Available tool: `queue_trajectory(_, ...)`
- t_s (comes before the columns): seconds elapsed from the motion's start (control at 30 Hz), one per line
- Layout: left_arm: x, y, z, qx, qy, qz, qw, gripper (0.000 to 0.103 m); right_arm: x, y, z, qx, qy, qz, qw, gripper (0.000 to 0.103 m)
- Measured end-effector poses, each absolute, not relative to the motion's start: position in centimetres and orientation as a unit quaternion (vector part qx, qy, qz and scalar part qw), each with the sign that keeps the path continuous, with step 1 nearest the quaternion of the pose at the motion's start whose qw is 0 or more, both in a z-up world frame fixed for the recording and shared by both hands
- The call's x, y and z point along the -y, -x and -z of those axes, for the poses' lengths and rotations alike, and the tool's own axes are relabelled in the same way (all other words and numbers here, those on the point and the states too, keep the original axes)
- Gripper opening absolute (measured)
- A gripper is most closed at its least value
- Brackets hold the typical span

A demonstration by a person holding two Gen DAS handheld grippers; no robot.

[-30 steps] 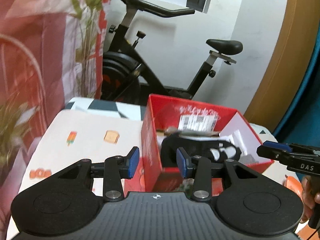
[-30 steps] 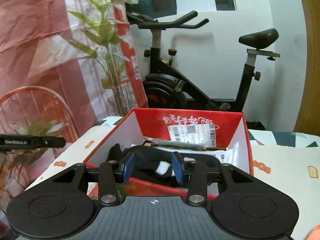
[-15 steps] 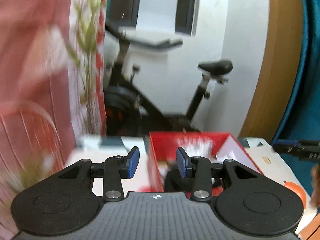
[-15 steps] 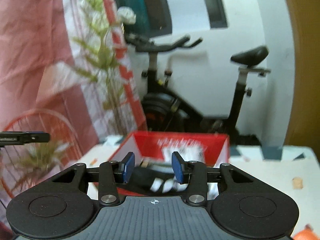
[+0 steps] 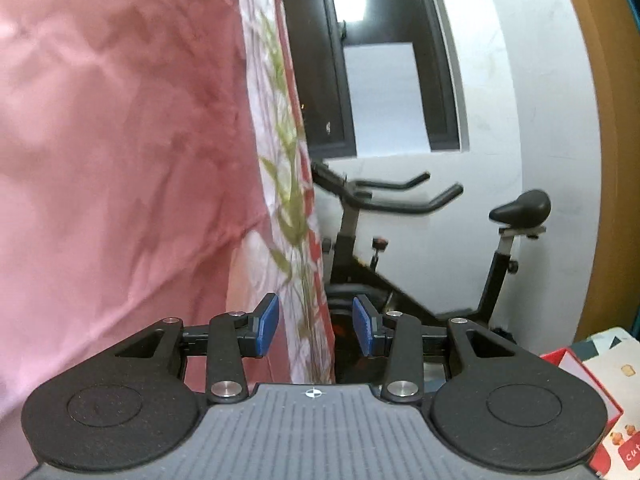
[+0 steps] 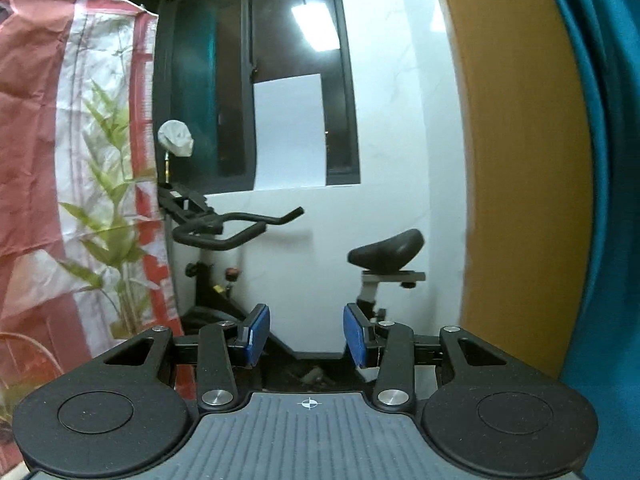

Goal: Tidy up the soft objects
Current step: 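Move the open right gripper from the box to the green tasseled sachet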

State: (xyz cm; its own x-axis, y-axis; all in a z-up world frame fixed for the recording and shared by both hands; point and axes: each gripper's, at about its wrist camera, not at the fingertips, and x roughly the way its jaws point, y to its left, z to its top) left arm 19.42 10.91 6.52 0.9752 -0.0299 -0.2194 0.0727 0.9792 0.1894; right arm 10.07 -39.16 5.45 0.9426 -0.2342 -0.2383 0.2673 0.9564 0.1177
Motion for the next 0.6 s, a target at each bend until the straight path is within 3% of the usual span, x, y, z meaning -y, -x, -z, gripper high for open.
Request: queue_trajectory(0.6,-5.1,-21.6,15.4,-0.316,-0.022,0.123,0.941,0.043,28.6,-13.4,14.0,-0.256,-0.095,0.037,0.961,0.038)
